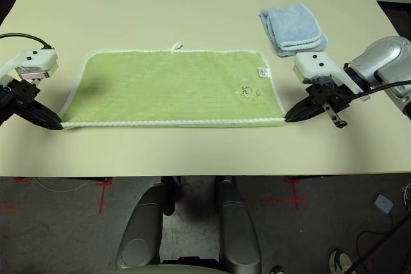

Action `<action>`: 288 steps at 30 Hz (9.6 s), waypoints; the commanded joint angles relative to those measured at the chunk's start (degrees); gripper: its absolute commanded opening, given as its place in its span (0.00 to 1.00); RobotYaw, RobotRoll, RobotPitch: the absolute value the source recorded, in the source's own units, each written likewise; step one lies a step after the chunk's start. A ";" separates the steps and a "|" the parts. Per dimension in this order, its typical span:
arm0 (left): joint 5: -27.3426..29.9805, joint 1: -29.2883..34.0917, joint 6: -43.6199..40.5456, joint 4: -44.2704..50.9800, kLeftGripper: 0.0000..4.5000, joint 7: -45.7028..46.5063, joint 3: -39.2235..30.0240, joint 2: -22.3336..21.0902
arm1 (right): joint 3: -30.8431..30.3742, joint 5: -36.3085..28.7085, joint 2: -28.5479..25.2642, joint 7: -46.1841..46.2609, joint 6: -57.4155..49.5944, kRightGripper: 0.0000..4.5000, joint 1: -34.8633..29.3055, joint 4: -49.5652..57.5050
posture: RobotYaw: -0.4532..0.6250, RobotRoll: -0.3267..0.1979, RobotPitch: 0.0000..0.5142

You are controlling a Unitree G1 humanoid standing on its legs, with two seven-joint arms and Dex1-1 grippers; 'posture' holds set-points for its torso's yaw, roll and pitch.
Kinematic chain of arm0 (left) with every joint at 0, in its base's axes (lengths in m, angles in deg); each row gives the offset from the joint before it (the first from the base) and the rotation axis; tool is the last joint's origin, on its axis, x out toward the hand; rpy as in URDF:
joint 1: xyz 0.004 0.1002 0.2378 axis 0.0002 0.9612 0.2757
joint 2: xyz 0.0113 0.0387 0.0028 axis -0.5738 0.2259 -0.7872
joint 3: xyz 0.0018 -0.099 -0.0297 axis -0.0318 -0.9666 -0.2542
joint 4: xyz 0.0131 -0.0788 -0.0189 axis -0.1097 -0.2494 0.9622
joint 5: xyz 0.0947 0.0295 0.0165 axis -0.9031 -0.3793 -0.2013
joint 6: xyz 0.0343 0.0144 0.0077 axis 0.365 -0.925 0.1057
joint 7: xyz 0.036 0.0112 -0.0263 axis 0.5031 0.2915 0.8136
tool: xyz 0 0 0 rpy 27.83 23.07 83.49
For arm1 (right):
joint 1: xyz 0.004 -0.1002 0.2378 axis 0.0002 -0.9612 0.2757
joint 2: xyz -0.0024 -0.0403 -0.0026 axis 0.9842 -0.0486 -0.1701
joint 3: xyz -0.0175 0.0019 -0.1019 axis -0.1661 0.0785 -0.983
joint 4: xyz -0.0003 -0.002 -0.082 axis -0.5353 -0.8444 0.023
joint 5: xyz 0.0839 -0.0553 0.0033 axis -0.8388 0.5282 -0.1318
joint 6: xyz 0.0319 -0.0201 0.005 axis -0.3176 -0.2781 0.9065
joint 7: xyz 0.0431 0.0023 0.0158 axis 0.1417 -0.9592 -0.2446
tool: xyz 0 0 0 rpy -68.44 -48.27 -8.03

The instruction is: Fold the towel and set it aside.

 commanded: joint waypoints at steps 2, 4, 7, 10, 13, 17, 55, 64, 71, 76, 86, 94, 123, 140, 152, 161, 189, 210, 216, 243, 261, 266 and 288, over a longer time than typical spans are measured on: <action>-0.85 -2.32 0.18 -5.34 0.00 -0.37 -0.12 2.19 | 0.90 3.16 0.94 -0.26 2.61 0.00 1.48 -6.26 | 0.46 0.62 0.62; -1.81 -2.96 1.37 -9.27 0.00 -0.37 -1.01 4.28 | 1.61 4.05 1.73 -0.26 3.61 0.00 2.00 -8.42 | 0.46 0.62 0.62; -2.89 -3.56 3.00 -14.95 0.00 -0.37 -2.84 7.24 | 3.80 5.38 3.35 -0.26 4.66 0.00 2.96 -12.03 | 0.45 0.62 0.62; -3.88 -3.84 4.47 -18.73 0.00 -0.37 -3.80 9.01 | 7.53 8.25 5.72 -0.26 6.90 0.00 4.56 -17.40 | 0.45 0.62 0.61; -4.57 -3.47 5.76 -20.58 0.00 -0.37 -3.92 9.50 | 11.00 11.18 7.82 -0.26 9.28 0.00 5.57 -21.31 | 0.45 0.62 0.61; -5.63 -2.72 7.50 -23.23 0.00 -0.37 -4.10 10.03 | 15.71 15.23 10.30 -0.26 12.00 0.00 6.52 -25.13 | 0.45 0.62 0.61; -45.40 -0.97 17.55 -46.67 0.00 5.98 -50.04 26.92 | 36.94 40.80 19.71 24.12 21.74 0.00 8.47 -31.47 | 0.45 0.62 0.63; -49.88 0.13 20.72 -47.24 0.00 14.53 -55.29 28.59 | 36.27 44.81 20.72 30.75 21.38 0.00 8.39 -31.49 | 0.45 0.62 0.63; -52.57 0.57 22.34 -47.76 0.00 17.47 -57.29 29.32 | 36.28 47.05 21.33 32.62 21.36 0.00 7.70 -31.72 | 0.45 0.62 0.64; -54.34 1.12 23.24 -48.04 0.00 18.01 -57.80 29.39 | 36.34 48.09 21.56 34.37 21.18 0.00 7.46 -31.78 | 0.45 0.62 0.63; -55.51 2.15 24.98 -48.51 0.26 21.76 -60.14 30.15 | 36.64 49.41 22.17 38.81 21.65 0.00 7.12 -31.95 | 0.45 0.62 0.63; -55.52 1.45 24.71 -48.49 0.54 21.45 -61.70 29.92 | 43.84 41.71 24.85 38.35 20.72 0.43 6.90 -31.62 | 0.44 0.62 0.62; -29.92 14.81 19.60 -33.72 1.00 -0.36 -84.37 35.73 | 68.11 10.46 25.32 15.64 -32.32 0.99 -3.77 -17.80 | 0.46 0.62 0.61; -22.46 31.96 22.42 -17.67 1.00 -0.37 -82.95 35.76 | 83.05 -10.48 28.16 38.47 -71.22 0.99 -23.68 12.93 | 0.46 0.62 0.61; -21.25 32.35 20.15 -14.61 1.00 -0.37 -81.97 35.59 | 107.81 -22.27 42.16 69.22 -91.31 0.99 -29.49 29.45 | 0.45 0.62 0.62; -20.69 32.19 18.98 -13.26 1.00 -0.37 -81.32 35.25 | 115.54 -27.66 53.66 84.17 -92.39 0.99 -30.25 37.67 | 0.46 0.62 0.62; -20.21 33.51 16.17 -10.17 1.00 -0.37 -80.57 35.14 | 101.51 -35.30 55.11 92.31 -73.78 0.91 -30.28 28.99 | 0.46 0.62 0.61; -19.31 33.87 13.91 -9.04 1.00 -0.37 -80.44 35.41 | 98.17 -43.68 49.77 95.30 -70.20 0.01 -36.75 31.13 | 0.44 0.62 0.60; -19.31 33.71 13.48 -8.86 1.00 -0.37 -80.27 35.72 | 98.51 -45.21 45.79 94.82 -68.84 0.01 -39.61 31.22 | 0.44 0.62 0.60; -19.06 33.42 12.61 -8.24 1.00 -0.37 -79.93 36.71 | 91.38 -54.91 36.68 84.14 -73.01 0.01 -37.13 33.22 | 0.43 0.62 0.59; -19.25 33.38 12.41 -8.13 1.00 -0.37 -79.75 36.64 | 73.85 -47.91 37.01 82.34 -74.41 0.01 -33.23 40.69 | 0.45 0.62 0.58; -19.35 33.55 12.33 -8.01 1.00 -0.37 -79.84 36.55 | 69.22 -42.41 37.53 82.74 -74.40 0.01 -32.89 41.24 | 0.45 0.62 0.58; -19.54 34.26 11.67 -7.16 1.00 -0.10 -80.02 36.50 | 62.06 -31.85 41.11 75.59 -76.75 0.41 -29.26 42.79 | 0.46 0.62 0.59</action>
